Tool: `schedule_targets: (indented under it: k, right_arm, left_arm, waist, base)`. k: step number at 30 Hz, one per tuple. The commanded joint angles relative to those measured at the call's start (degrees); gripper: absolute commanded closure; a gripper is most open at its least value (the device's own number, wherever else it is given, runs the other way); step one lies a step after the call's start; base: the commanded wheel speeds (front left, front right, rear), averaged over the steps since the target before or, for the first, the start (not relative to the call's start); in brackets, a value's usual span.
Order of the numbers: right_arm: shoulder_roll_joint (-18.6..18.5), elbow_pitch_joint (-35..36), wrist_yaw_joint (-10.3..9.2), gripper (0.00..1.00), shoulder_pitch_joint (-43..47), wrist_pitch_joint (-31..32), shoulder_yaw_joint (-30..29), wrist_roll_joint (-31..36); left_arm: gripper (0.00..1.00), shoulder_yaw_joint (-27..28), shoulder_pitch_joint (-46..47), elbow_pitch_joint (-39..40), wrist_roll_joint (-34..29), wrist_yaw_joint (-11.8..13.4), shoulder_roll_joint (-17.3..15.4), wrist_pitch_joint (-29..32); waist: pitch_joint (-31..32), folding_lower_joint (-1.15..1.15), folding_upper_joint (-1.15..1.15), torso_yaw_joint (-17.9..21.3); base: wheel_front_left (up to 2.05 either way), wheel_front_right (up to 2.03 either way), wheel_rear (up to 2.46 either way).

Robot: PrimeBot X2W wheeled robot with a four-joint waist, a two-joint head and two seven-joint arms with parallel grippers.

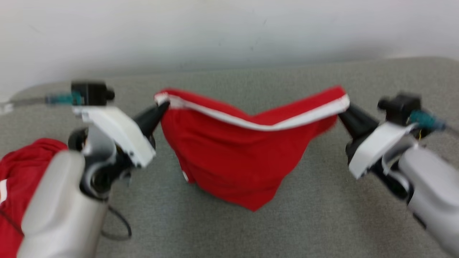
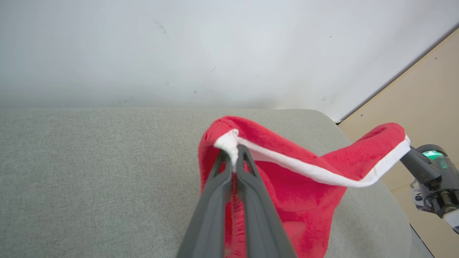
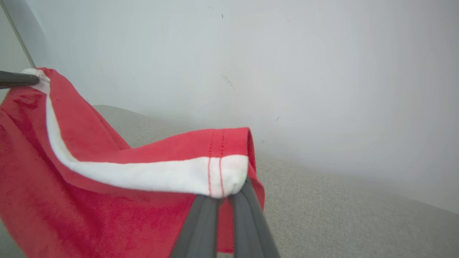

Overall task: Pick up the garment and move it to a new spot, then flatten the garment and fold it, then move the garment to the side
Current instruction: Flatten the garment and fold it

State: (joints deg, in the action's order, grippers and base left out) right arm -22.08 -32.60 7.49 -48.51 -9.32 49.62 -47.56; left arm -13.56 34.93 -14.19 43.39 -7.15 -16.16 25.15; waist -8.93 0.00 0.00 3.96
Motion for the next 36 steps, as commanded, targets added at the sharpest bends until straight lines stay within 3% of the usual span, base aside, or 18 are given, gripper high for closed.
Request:
schedule_targets:
  k: [1,6,12,23,30,36]
  right_arm:
    - [-0.6,0.3,0.00,1.00,-1.6,0.7,0.0,-1.4]
    - [-2.9,0.1,0.00,1.00,-12.1,7.0,-0.6,-8.5]
    - [-4.3,-3.3,0.00,1.00,-24.5,12.3,-1.8,-15.0]
    - [-5.3,-11.0,-0.05,1.00,-43.9,7.2,-4.6,-14.9]
    - [-4.8,-12.3,-0.05,1.00,-47.2,7.7,-1.4,-14.3]
    - [-6.2,-10.4,-0.04,1.00,-41.1,10.6,5.4,-14.9]
  left_arm:
    - [1.00,0.0,1.9,-0.7,0.6,-0.3,-0.1,0.7]
    - [1.00,-0.7,15.8,-7.2,1.3,-0.3,-0.2,4.1]
    - [1.00,-2.5,31.8,-15.9,0.8,-0.3,-0.7,4.0]
    - [1.00,-10.4,53.5,-26.0,-0.4,-0.3,-1.4,-0.8]
    - [1.00,-14.9,57.2,-31.2,2.0,-0.3,-0.1,-4.1]
    - [1.00,-22.8,52.4,-29.8,5.4,-0.3,-2.5,-2.2]
  waist:
    - [-2.4,0.00,0.00,0.4]
    - [-8.0,0.00,0.00,0.7]
    - [-14.1,0.00,0.00,1.7]
    - [-20.8,0.00,0.00,2.4]
    - [-20.7,0.00,0.00,3.0]
    - [-18.8,0.00,0.00,3.4]
  base:
    - [0.00,0.00,0.00]
    - [0.00,0.00,0.00]
    - [0.00,0.00,0.00]
    - [0.00,0.00,0.00]
    - [0.00,0.00,0.00]
    - [0.00,0.00,0.00]
